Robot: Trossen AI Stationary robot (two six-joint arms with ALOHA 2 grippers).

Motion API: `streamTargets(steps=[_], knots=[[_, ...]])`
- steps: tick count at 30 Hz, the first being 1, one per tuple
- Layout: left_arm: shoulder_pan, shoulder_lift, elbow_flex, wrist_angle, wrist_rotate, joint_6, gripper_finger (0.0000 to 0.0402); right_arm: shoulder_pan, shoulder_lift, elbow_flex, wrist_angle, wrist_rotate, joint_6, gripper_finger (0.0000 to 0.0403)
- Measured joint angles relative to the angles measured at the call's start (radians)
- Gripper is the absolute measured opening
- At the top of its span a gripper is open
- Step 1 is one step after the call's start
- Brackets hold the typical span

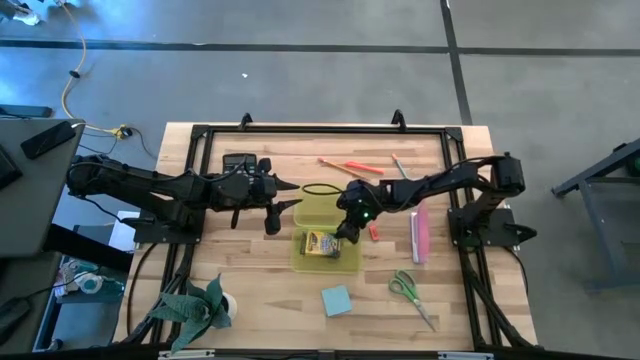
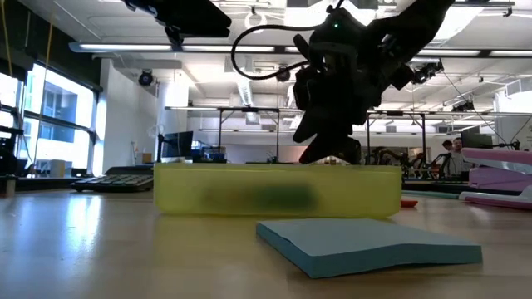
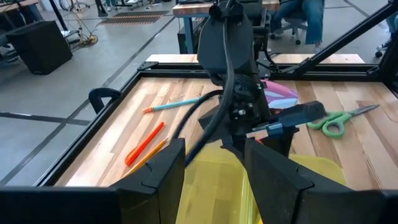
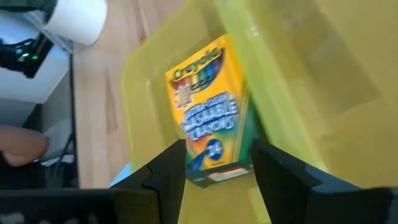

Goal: Pack school essentials
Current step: Put the blue sticky notes into the yellow supply box

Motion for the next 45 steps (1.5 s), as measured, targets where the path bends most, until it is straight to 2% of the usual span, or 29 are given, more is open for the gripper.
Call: streamTargets(steps=[11, 20, 30, 41, 45], knots=[[0.000, 0.000, 0.000, -0.003, 0.000, 0.000, 0.0156, 0.005, -0.125, 0.000, -0.091, 0.001, -0.082, 0.0172], [0.000, 0.000, 0.000, 0.001, 0.000, 0.000, 0.0156, 0.124, -0.184, 0.000, -0.118, 0.063, -0.137, 0.0172], [0.000, 0.000, 0.000, 0.001, 0.000, 0.000, 0.0156, 0.294, -0.184, 0.009, -0.124, 0.360, -0.310, 0.0172], [0.001, 0.000, 0.000, 0.053, -0.079, 0.035, 0.0156, 0.400, -0.184, 0.170, -0.350, 0.501, -0.398, 0.0172], [0.001, 0.000, 0.000, 0.054, -0.097, 0.035, 0.0156, 0.433, -0.184, 0.183, -0.357, 0.530, -0.391, 0.0172]])
